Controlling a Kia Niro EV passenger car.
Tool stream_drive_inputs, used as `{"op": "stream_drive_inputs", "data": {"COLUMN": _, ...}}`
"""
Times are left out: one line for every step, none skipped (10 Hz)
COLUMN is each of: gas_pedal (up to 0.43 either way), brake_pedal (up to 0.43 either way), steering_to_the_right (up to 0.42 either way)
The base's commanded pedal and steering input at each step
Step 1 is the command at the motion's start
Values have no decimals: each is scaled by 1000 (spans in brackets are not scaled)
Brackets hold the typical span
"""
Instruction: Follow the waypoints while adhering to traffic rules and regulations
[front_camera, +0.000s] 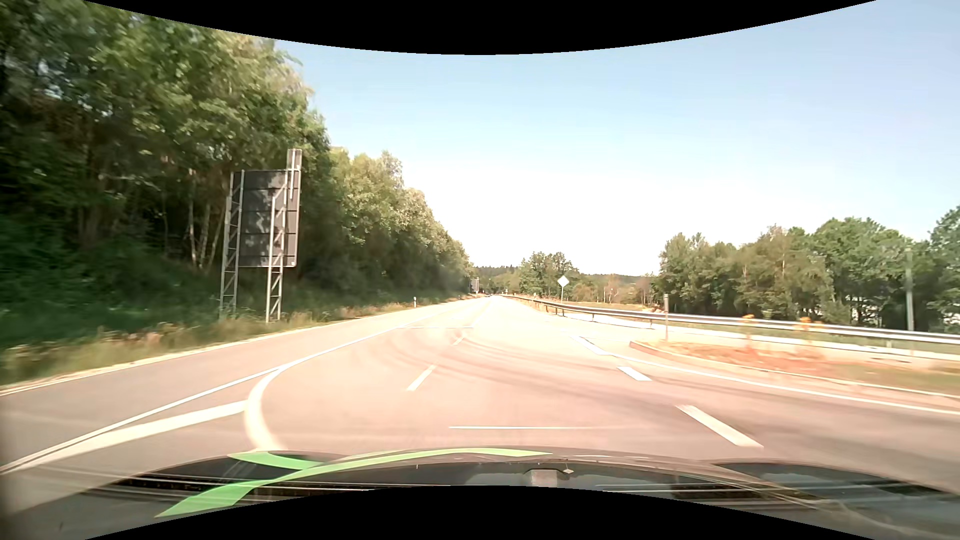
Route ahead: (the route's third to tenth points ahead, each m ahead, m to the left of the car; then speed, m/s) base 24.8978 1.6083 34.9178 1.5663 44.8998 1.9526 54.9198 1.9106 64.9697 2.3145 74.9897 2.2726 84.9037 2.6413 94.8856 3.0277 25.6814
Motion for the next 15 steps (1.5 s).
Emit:
{"op": "stream_drive_inputs", "data": {"gas_pedal": 177, "brake_pedal": 0, "steering_to_the_right": -4}}
{"op": "stream_drive_inputs", "data": {"gas_pedal": 150, "brake_pedal": 0, "steering_to_the_right": -5}}
{"op": "stream_drive_inputs", "data": {"gas_pedal": 138, "brake_pedal": 0, "steering_to_the_right": -5}}
{"op": "stream_drive_inputs", "data": {"gas_pedal": 130, "brake_pedal": 0, "steering_to_the_right": -5}}
{"op": "stream_drive_inputs", "data": {"gas_pedal": 130, "brake_pedal": 0, "steering_to_the_right": -5}}
{"op": "stream_drive_inputs", "data": {"gas_pedal": 130, "brake_pedal": 0, "steering_to_the_right": -5}}
{"op": "stream_drive_inputs", "data": {"gas_pedal": 118, "brake_pedal": 0, "steering_to_the_right": -4}}
{"op": "stream_drive_inputs", "data": {"gas_pedal": 118, "brake_pedal": 0, "steering_to_the_right": -5}}
{"op": "stream_drive_inputs", "data": {"gas_pedal": 118, "brake_pedal": 0, "steering_to_the_right": -4}}
{"op": "stream_drive_inputs", "data": {"gas_pedal": 118, "brake_pedal": 0, "steering_to_the_right": -3}}
{"op": "stream_drive_inputs", "data": {"gas_pedal": 118, "brake_pedal": 0, "steering_to_the_right": -2}}
{"op": "stream_drive_inputs", "data": {"gas_pedal": 118, "brake_pedal": 0, "steering_to_the_right": -2}}
{"op": "stream_drive_inputs", "data": {"gas_pedal": 118, "brake_pedal": 0, "steering_to_the_right": -2}}
{"op": "stream_drive_inputs", "data": {"gas_pedal": 130, "brake_pedal": 0, "steering_to_the_right": -2}}
{"op": "stream_drive_inputs", "data": {"gas_pedal": 130, "brake_pedal": 0, "steering_to_the_right": -2}}
